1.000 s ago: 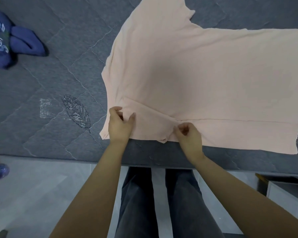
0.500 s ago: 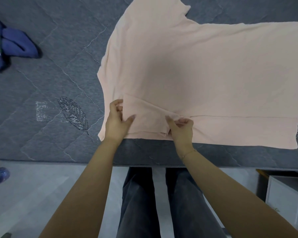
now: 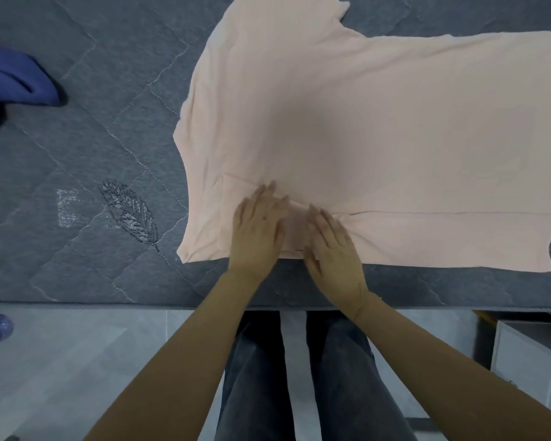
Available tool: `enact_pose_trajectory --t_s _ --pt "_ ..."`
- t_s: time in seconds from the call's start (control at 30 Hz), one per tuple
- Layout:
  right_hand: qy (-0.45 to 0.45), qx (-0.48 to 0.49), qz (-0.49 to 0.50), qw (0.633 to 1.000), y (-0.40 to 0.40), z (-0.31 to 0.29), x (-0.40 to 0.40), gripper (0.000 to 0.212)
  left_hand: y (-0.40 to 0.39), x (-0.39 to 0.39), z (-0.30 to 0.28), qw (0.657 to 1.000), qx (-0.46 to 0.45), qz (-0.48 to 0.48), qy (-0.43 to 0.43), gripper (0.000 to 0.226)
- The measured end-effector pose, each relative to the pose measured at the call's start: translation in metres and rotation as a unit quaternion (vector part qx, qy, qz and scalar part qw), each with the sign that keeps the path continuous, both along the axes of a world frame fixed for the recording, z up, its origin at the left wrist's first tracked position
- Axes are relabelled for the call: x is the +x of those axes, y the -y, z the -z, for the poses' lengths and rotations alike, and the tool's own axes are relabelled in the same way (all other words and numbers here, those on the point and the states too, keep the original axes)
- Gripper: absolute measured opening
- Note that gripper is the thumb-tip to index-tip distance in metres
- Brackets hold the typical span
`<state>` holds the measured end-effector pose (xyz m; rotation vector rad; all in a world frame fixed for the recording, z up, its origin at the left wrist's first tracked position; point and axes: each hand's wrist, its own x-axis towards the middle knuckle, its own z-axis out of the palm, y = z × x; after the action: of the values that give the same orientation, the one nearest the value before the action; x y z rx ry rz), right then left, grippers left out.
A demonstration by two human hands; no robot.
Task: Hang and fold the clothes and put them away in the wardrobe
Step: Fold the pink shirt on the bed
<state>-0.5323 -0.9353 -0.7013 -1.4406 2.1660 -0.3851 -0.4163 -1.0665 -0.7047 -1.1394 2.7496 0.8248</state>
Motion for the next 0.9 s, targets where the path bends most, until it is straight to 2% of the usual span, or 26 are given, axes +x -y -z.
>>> enact_pose_trajectory --t_s 0.07,0.13,0.3,0.4,0.47,0.53,0.6,0.67,0.73,0.83,0.9 --pt "-0.027 0.092 -0.034 0.995 -0.01 0.015 -0.01 0.056 -0.002 0.002 0.017 0.993 0.009 0.087 0.086 0.055" --pt "-0.062 0.148 -0.012 0.987 -0.025 0.028 -0.031 0.057 -0.001 0.005 0.032 0.981 0.001 0.12 0.154 0.062" --pt "-0.096 0.184 0.036 0.978 -0.065 0.033 -0.091 0.062 -0.01 -0.008 0.031 0.974 0.007 0.093 0.205 0.074" --pt "-0.101 0.189 0.085 0.973 -0.087 0.031 -0.124 0.061 -0.029 -0.038 0.019 0.974 -0.026 0.154 0.164 0.068" --pt "-0.101 0.194 0.113 0.969 -0.099 0.03 -0.148 0.059 -0.047 -0.066 0.013 0.964 0.002 0.235 0.123 0.065" --pt "-0.118 0.182 0.086 0.972 -0.11 0.027 -0.173 0.057 -0.061 -0.091 0.013 0.951 0.019 0.284 0.122 0.065" --pt "-0.129 0.134 0.082 0.979 -0.118 0.02 -0.204 0.054 -0.063 -0.113 0.015 0.961 0.027 0.257 0.097 0.057" --pt "-0.145 0.096 0.136 0.975 -0.132 0.014 -0.236 0.048 -0.058 -0.13 0.014 0.983 0.019 0.176 0.056 0.043" --pt "-0.16 0.111 0.171 0.966 -0.15 0.008 -0.267 0.047 -0.051 -0.142 0.017 0.99 -0.003 0.137 0.047 0.031" --pt "-0.158 0.173 0.147 0.961 -0.166 -0.002 -0.302 0.038 -0.046 -0.149 0.017 0.97 -0.005 0.225 0.088 0.031" --pt "-0.146 0.165 0.095 0.971 -0.169 -0.007 -0.32 0.026 -0.044 -0.149 0.014 0.961 0.015 0.26 0.094 0.035"
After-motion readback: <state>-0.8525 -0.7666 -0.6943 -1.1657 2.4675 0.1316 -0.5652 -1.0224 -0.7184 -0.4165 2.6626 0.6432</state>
